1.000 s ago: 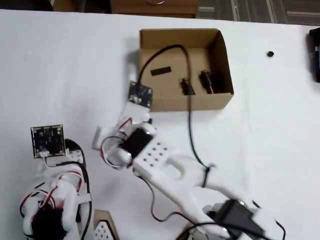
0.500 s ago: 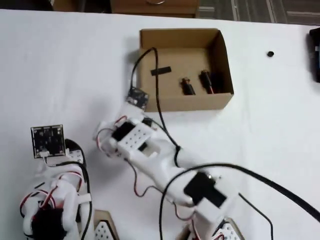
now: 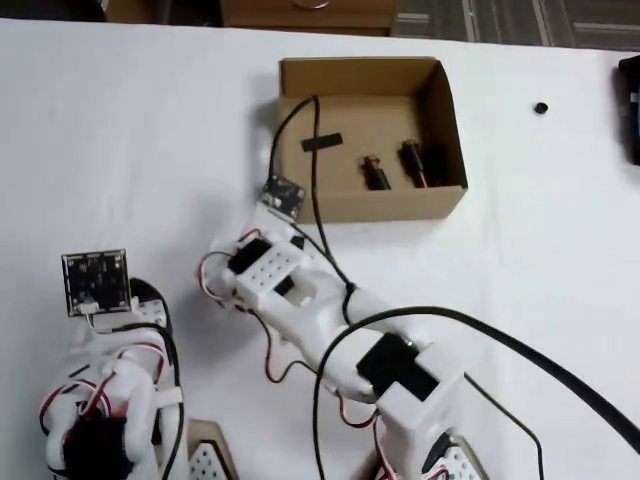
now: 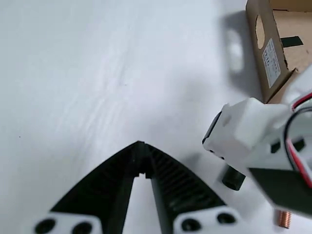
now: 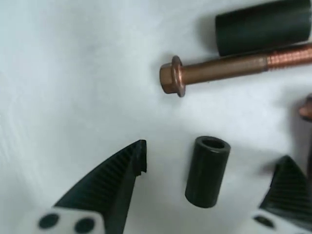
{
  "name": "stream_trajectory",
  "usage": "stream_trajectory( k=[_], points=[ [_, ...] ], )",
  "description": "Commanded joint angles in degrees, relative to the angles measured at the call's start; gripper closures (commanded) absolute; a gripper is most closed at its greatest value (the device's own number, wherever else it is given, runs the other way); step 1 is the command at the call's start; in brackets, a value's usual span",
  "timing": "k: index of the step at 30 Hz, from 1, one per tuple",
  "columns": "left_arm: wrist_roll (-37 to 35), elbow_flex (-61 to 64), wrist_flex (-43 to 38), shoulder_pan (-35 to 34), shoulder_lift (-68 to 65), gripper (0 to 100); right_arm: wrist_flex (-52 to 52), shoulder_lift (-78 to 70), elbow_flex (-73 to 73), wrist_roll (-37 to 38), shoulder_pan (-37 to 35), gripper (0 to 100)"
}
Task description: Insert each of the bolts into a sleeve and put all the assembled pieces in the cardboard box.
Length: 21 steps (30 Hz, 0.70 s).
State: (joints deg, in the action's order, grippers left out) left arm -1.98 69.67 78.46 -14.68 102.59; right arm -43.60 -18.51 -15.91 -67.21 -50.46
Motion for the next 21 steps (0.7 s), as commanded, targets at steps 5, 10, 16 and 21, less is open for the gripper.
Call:
stream_trajectory(
  k=[5, 10, 16, 21],
  points=[
    [0.09, -2.24, 0.0, 0.09, 0.09, 98, 0.4, -0.57, -0.79, -0.35, -1.01, 73.3],
    [0.09, -2.33, -0.09, 0.09, 0.09, 98, 0.22, -0.75, -1.05, -0.35, -1.1, 82.5],
    [0.09, -2.33, -0.09, 0.09, 0.09, 98, -1.63, -1.8, -0.79, -0.35, -1.36, 83.0],
    [0.09, -2.33, -0.09, 0.09, 0.09, 98, -4.18, -2.24, 1.93, 0.18, -4.0, 83.0]
  ],
)
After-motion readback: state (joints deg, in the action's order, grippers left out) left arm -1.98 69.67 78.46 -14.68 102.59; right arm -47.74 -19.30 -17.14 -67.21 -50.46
